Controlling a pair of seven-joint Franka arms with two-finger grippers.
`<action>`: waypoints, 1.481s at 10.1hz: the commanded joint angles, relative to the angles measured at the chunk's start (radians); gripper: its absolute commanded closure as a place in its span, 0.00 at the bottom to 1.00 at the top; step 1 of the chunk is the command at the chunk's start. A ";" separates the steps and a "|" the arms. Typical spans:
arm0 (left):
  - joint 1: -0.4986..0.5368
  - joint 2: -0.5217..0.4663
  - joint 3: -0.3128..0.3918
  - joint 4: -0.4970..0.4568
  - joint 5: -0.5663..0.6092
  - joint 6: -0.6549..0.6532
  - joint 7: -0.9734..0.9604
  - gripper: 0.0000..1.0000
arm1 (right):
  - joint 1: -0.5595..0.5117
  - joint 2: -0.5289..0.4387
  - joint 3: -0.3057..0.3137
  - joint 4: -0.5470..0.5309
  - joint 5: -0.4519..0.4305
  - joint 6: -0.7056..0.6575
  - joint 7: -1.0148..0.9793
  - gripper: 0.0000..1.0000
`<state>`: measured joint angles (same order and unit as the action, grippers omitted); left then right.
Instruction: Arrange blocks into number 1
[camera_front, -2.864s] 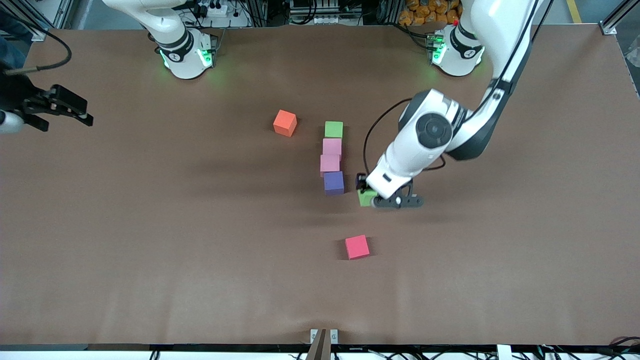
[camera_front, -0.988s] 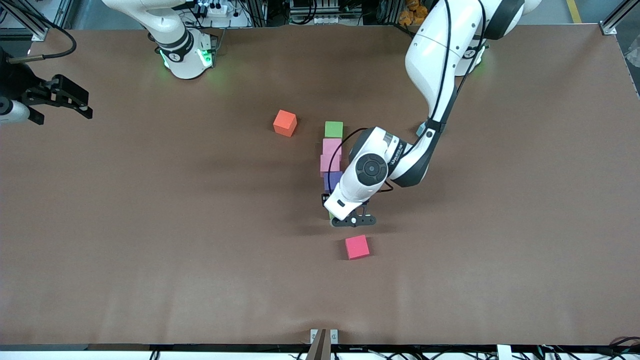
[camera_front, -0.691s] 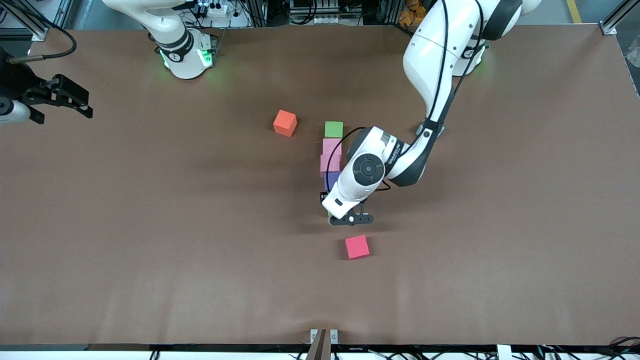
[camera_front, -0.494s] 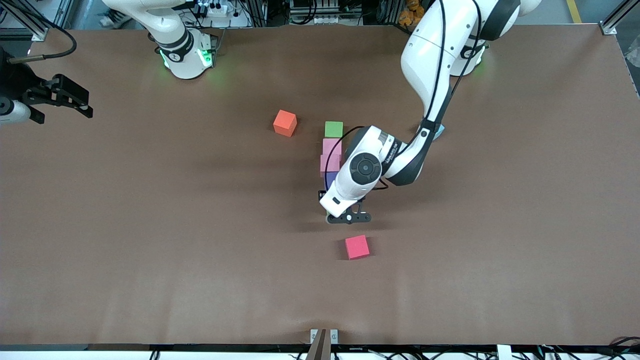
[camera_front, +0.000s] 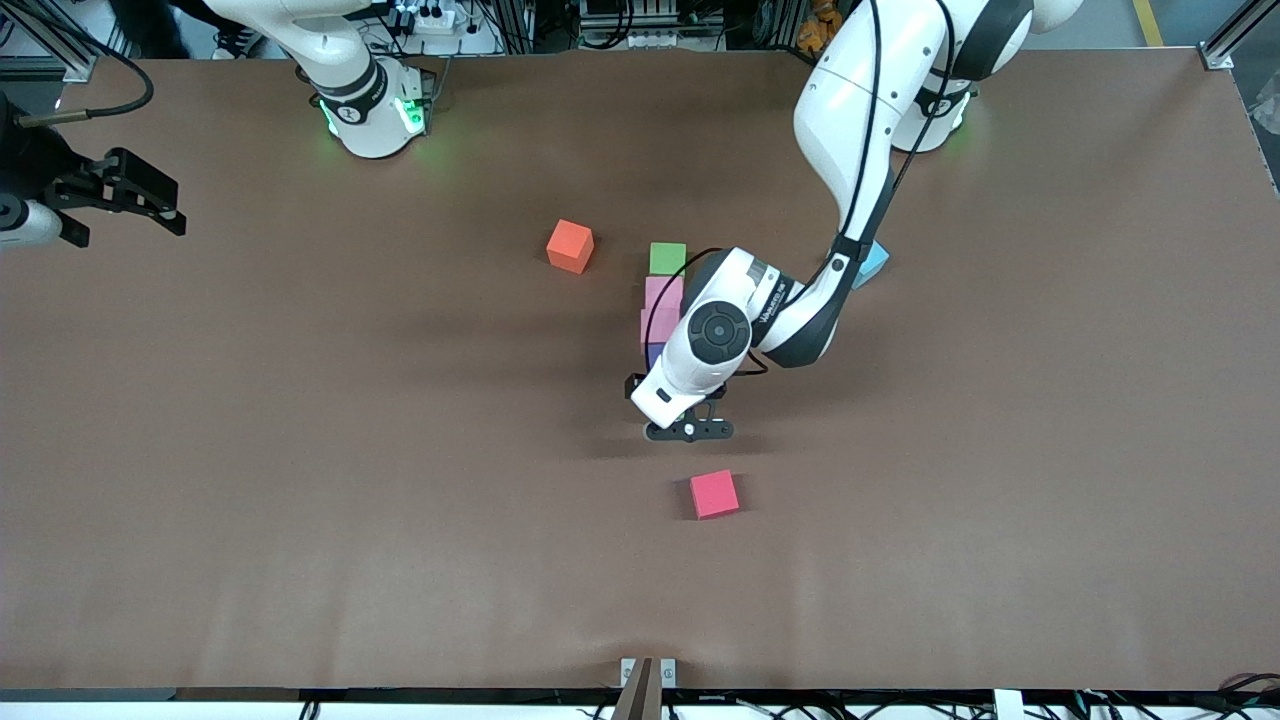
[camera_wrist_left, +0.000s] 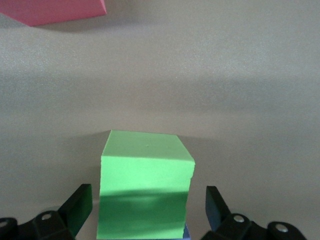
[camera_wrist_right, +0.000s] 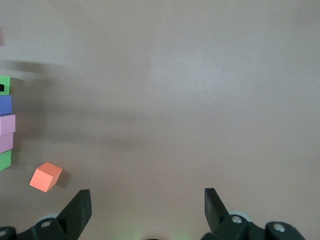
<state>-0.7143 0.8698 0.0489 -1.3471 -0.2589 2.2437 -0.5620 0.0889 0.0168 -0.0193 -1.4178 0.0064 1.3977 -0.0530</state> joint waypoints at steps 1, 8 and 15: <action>-0.014 -0.021 0.025 0.016 -0.026 -0.025 0.016 0.00 | 0.002 0.002 0.002 0.008 -0.017 -0.016 -0.011 0.00; 0.182 -0.444 0.106 0.005 -0.019 -0.477 0.019 0.00 | -0.008 -0.004 -0.002 0.008 -0.016 -0.016 -0.011 0.00; 0.550 -0.744 -0.079 -0.061 0.269 -0.765 0.284 0.00 | -0.008 -0.006 -0.004 0.008 -0.016 -0.016 -0.011 0.00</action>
<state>-0.2405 0.2082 0.0611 -1.3411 -0.0744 1.5015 -0.3397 0.0862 0.0159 -0.0258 -1.4166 0.0058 1.3931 -0.0530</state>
